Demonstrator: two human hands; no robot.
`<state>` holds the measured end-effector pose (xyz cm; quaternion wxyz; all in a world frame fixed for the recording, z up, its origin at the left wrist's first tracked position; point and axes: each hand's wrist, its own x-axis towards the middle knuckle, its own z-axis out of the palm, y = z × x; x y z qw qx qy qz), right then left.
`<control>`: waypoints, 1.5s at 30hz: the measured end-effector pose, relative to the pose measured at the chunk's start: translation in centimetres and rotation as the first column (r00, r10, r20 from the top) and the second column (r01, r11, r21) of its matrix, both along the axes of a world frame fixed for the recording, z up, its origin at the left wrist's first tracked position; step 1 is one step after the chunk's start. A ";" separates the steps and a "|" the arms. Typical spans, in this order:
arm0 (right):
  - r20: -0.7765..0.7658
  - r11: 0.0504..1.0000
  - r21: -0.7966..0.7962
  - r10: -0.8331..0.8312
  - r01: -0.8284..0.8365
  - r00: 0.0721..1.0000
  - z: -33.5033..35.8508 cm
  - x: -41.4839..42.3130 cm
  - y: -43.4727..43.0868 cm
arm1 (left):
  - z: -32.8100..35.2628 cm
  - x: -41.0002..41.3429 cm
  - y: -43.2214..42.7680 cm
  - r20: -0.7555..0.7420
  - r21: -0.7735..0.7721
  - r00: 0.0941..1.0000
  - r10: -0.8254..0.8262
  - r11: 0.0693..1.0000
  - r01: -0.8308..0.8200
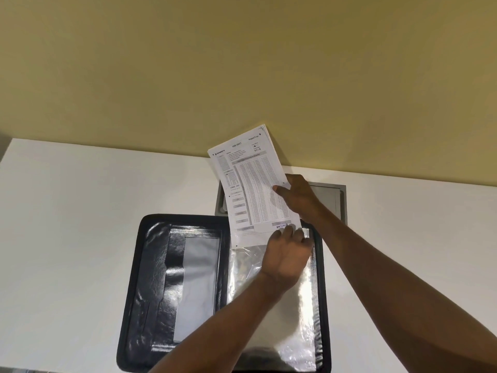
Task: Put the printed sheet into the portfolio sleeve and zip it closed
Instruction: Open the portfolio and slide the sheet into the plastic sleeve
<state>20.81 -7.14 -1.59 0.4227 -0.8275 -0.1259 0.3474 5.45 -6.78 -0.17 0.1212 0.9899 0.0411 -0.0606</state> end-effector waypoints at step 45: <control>-0.217 0.972 -0.140 -0.217 0.190 0.952 -5.5 3.5 -5.5 | -7.2 4.0 -0.3 0.144 -0.071 0.989 -0.013 0.997 0.024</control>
